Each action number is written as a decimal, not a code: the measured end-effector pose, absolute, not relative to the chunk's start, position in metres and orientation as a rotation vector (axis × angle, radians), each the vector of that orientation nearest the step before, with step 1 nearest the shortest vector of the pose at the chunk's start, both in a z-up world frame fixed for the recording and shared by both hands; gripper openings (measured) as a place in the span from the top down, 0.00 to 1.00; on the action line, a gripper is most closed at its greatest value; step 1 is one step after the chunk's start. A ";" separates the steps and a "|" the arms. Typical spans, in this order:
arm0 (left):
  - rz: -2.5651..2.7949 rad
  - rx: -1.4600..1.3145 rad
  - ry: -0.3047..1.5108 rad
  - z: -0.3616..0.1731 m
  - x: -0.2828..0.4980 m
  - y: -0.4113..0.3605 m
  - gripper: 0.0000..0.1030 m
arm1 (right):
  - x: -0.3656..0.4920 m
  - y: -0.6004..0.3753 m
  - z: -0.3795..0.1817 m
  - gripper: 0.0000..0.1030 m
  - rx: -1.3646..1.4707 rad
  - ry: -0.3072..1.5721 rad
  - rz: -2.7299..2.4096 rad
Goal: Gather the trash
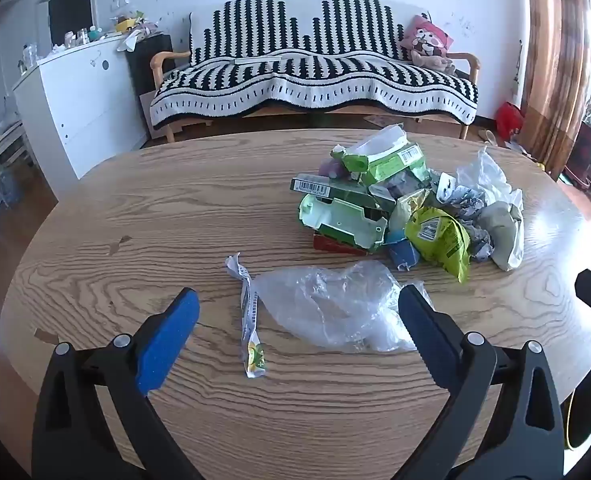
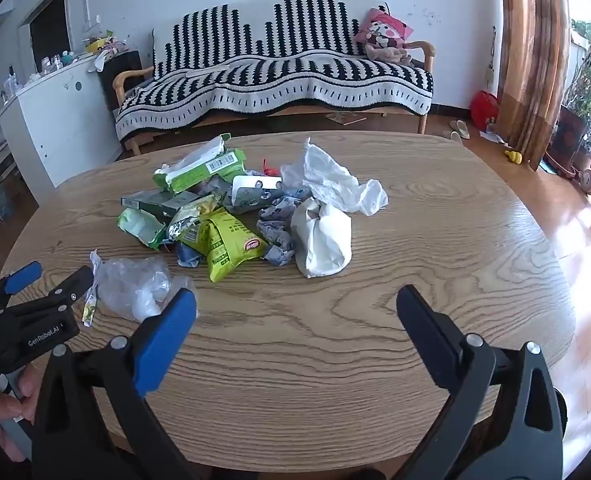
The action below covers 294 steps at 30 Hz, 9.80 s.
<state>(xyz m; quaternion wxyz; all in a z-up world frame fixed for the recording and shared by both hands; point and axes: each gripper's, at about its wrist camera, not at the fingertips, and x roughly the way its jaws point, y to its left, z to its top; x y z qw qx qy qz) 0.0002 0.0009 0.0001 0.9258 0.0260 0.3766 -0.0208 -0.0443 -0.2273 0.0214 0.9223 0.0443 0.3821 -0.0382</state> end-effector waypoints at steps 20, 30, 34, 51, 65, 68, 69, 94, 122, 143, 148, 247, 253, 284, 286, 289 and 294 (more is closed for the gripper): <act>-0.043 0.069 0.769 0.000 -0.001 -0.001 0.06 | -0.049 -0.228 0.020 0.05 0.093 0.785 -0.069; -0.043 0.068 0.769 0.000 -0.001 0.000 0.06 | -0.050 -0.228 0.021 0.05 0.094 0.786 -0.069; -0.046 0.070 0.769 0.000 -0.001 -0.001 0.06 | -0.049 -0.229 0.021 0.05 0.093 0.787 -0.067; -0.046 0.069 0.769 0.000 -0.001 0.000 0.06 | -0.050 -0.229 0.021 0.05 0.096 0.786 -0.067; -0.046 0.067 0.768 0.000 -0.001 0.000 0.06 | -0.050 -0.229 0.021 0.05 0.099 0.786 -0.066; -0.046 0.067 0.768 0.000 -0.001 0.000 0.06 | -0.050 -0.229 0.021 0.05 0.099 0.786 -0.066; -0.046 0.067 0.768 0.000 -0.001 0.000 0.06 | -0.050 -0.229 0.021 0.05 0.099 0.786 -0.066; -0.049 0.067 0.771 0.000 -0.005 -0.003 0.06 | -0.050 -0.230 0.021 0.05 0.100 0.786 -0.066; -0.225 -0.178 0.990 -0.039 0.132 0.021 0.06 | 0.054 -0.289 -0.045 0.26 0.319 0.946 -0.018; -0.272 -0.256 0.930 -0.013 0.097 0.042 0.92 | 0.019 -0.323 -0.013 0.57 0.338 0.848 -0.042; -0.269 -0.168 0.802 0.028 0.071 0.011 0.92 | -0.038 -0.372 0.007 0.57 0.343 0.791 -0.122; -0.133 0.102 0.963 -0.071 0.038 0.067 0.23 | 0.065 -0.098 -0.057 0.23 0.077 1.043 0.295; -0.137 0.114 0.946 -0.065 0.040 0.066 0.73 | 0.069 -0.091 -0.068 0.68 0.016 1.056 0.330; -0.523 0.145 0.745 0.016 -0.013 -0.154 0.94 | -0.101 -0.404 0.018 0.83 0.261 0.780 -0.223; -0.609 0.165 0.739 0.015 -0.029 -0.201 0.94 | -0.131 -0.446 0.012 0.83 0.284 0.776 -0.322; -0.737 0.191 0.762 0.009 -0.052 -0.265 0.93 | -0.180 -0.504 -0.001 0.83 0.328 0.775 -0.473; -0.938 0.268 0.742 -0.011 -0.104 -0.363 0.93 | -0.262 -0.586 -0.035 0.83 0.451 0.791 -0.677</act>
